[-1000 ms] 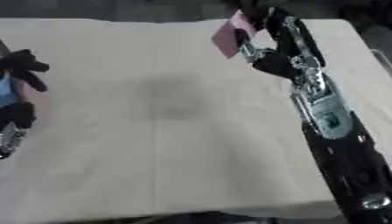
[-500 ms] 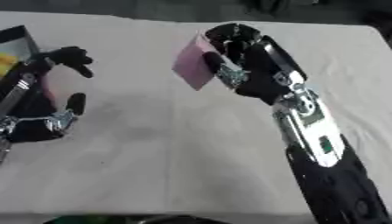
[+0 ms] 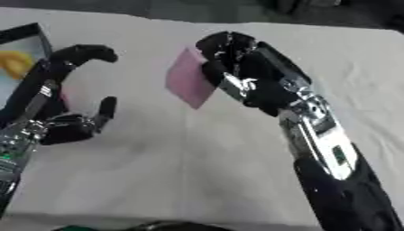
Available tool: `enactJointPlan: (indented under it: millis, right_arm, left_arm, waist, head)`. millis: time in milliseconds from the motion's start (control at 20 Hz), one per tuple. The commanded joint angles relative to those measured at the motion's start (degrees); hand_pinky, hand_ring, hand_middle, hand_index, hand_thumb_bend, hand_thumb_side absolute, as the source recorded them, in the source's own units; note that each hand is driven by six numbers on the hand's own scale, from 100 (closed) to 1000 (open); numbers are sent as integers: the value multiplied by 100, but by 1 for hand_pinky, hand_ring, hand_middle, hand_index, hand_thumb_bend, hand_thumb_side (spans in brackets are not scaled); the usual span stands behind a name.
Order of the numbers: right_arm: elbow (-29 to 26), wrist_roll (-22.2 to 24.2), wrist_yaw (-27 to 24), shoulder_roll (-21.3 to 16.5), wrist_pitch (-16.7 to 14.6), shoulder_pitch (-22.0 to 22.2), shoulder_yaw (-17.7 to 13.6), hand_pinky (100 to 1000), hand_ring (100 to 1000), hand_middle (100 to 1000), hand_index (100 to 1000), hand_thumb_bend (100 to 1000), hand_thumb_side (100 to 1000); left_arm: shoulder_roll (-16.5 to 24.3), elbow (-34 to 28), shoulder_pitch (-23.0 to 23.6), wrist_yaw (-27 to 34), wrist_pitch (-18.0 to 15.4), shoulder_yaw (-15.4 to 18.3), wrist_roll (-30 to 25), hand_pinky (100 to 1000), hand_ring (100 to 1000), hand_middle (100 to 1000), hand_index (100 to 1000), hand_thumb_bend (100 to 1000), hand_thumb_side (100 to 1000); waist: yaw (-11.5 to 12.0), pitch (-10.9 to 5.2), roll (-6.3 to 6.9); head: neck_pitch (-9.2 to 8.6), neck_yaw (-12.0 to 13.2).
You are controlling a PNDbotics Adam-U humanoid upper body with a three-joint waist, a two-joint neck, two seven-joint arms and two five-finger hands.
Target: Pick up the objects with one hand, pass them to the other hand, and then place them into the box on the other side of the table.
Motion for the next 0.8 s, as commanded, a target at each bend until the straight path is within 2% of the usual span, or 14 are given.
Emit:
enactJointPlan:
  millis: [50,400,800]
  right_arm:
    - [-159,94,-186,-37,165,-85,40,932,534,539,700,233,219]
    - [-150,331,-332,-29,401,-84,129,930,535,542,702,238,220]
    - [-120,500,-438,-50,604,-94,249,927,531,540,701,236,216]
  left_arm:
    - [168,-210,-97,-330,-188,-100,236,792,821,777,966,353,100]
    - [189,-226,-194,-505,-425,-320,373,787,820,781,967,350,100]
    - [87,-188,-373,-306,-427,-436,235,793,821,777,964,312,100]
  waist:
    - [-1,-76,11]
    - [-1,-79,5]
    - [3,-73,-2]
  head:
    - [-7,-46]
    - [-7,-109]
    - [-7,-128]
